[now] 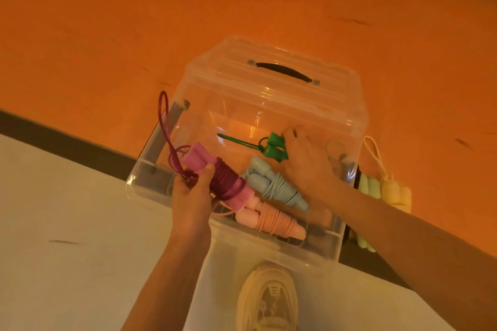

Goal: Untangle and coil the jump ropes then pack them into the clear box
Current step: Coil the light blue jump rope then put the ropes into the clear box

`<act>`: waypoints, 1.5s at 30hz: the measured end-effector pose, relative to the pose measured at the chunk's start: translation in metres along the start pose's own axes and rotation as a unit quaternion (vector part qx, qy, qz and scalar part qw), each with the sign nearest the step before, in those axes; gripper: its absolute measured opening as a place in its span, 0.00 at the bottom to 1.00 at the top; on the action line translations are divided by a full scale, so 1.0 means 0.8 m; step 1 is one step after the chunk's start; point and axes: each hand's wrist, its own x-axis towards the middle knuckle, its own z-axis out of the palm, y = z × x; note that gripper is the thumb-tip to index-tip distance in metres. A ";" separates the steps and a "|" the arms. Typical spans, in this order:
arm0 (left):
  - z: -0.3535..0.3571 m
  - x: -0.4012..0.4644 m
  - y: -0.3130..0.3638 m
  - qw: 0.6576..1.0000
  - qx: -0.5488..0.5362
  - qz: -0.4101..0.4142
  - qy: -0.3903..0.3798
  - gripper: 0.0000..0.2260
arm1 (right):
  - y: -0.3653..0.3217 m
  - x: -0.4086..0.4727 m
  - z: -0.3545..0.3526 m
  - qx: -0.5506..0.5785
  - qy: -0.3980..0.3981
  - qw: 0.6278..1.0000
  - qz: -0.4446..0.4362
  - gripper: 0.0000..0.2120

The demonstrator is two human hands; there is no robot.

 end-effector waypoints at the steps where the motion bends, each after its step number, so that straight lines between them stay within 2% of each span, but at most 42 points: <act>1: -0.001 0.000 0.000 1.000 -0.002 0.000 0.002 0.17 | 0.001 0.003 0.004 -0.015 -0.004 1.000 0.002 0.22; 4: -0.002 0.002 -0.001 1.000 0.001 -0.005 -0.001 0.16 | 0.004 0.004 0.010 -0.026 -0.045 0.998 0.021 0.22; 6: -0.002 0.003 -0.002 1.000 0.005 -0.007 -0.004 0.16 | 0.003 -0.002 0.011 0.010 -0.048 0.998 0.026 0.25; 8: -0.001 0.003 -0.002 1.000 0.007 -0.007 -0.008 0.16 | 0.000 -0.013 0.012 0.047 -0.054 0.997 -0.009 0.33; 11: 0.000 0.003 -0.003 1.000 0.015 -0.009 -0.008 0.16 | -0.003 -0.028 0.023 -0.027 -0.089 0.991 -0.096 0.39; 13: 0.000 0.002 -0.002 1.000 0.021 -0.011 -0.005 0.16 | 0.000 -0.032 0.029 -0.078 -0.087 0.987 -0.109 0.37; 17: 0.001 0.002 -0.001 0.999 0.035 -0.013 -0.013 0.15 | -0.001 -0.028 0.022 -0.056 -0.078 0.992 -0.085 0.28; 18: 0.002 0.003 -0.004 0.999 0.044 -0.010 -0.011 0.16 | -0.006 -0.027 0.018 -0.025 -0.047 0.995 -0.088 0.25; 20: 0.004 0.005 -0.008 0.998 0.069 0.007 -0.003 0.18 | -0.024 -0.032 0.004 0.171 0.013 0.982 -0.080 0.18; 21: 0.006 0.004 -0.008 0.997 0.076 0.016 0.000 0.19 | -0.037 -0.036 -0.009 0.298 -0.009 0.952 -0.069 0.16; 22: 0.007 0.003 -0.008 0.996 0.083 0.024 0.003 0.20 | -0.051 -0.041 -0.023 0.396 -0.075 0.913 -0.061 0.17; 23: 0.007 0.002 -0.009 0.996 0.084 0.028 0.004 0.20 | -0.062 -0.047 -0.033 0.446 -0.135 0.882 -0.069 0.19; 24: 0.007 0.002 -0.009 0.996 0.081 0.027 0.005 0.19 | -0.070 -0.049 -0.036 0.440 -0.166 0.877 -0.097 0.22; 26: 0.004 0.001 -0.004 0.997 0.073 0.017 -0.004 0.15 | -0.081 -0.048 -0.029 0.383 -0.148 0.901 -0.137 0.27; 28: -0.006 -0.001 0.011 0.989 0.138 0.024 -0.040 0.15 | -0.088 -0.044 -0.017 0.394 -0.109 0.908 -0.095 0.27; 29: -0.014 0.000 0.021 0.973 0.219 0.040 -0.064 0.14 | -0.092 -0.043 -0.012 0.413 -0.103 0.902 -0.071 0.27; 30: -0.025 0.001 0.031 0.941 0.323 0.065 -0.082 0.14 | -0.098 -0.042 -0.007 0.424 -0.102 0.898 -0.052 0.26; 31: -0.035 0.001 0.041 0.889 0.440 0.100 -0.078 0.13 | -0.103 -0.042 -0.003 0.425 -0.103 0.898 -0.043 0.26; 32: -0.047 0.001 0.049 0.821 0.550 0.147 -0.044 0.14 | -0.108 -0.042 0.003 0.424 -0.106 0.898 -0.042 0.27; 33: -0.056 -0.002 0.056 0.755 0.625 0.201 0.002 0.13 | -0.113 -0.043 0.006 0.419 -0.107 0.901 -0.044 0.27; 34: -0.063 -0.006 0.062 0.712 0.653 0.255 0.035 0.11 | -0.118 -0.043 0.012 0.406 -0.107 0.906 -0.043 0.28; 36: -0.072 -0.008 0.068 0.693 0.628 0.354 0.018 0.07 | -0.128 -0.043 0.023 0.368 -0.119 0.921 -0.050 0.30; 38: -0.080 0.003 0.063 0.660 0.632 0.403 -0.041 0.10 | -0.135 -0.046 0.034 0.324 -0.120 0.936 -0.067 0.30; 40: -0.088 0.019 0.055 0.637 0.673 0.369 -0.070 0.14 | -0.140 -0.048 0.042 0.313 -0.119 0.939 -0.073 0.27; 43: -0.096 0.034 0.048 0.635 0.712 0.283 -0.102 0.15 | -0.141 -0.044 0.050 0.327 -0.131 0.934 -0.067 0.24; 45: -0.095 0.037 0.048 0.622 0.729 0.259 -0.125 0.15 | -0.136 -0.036 0.055 0.310 -0.144 0.936 -0.081 0.23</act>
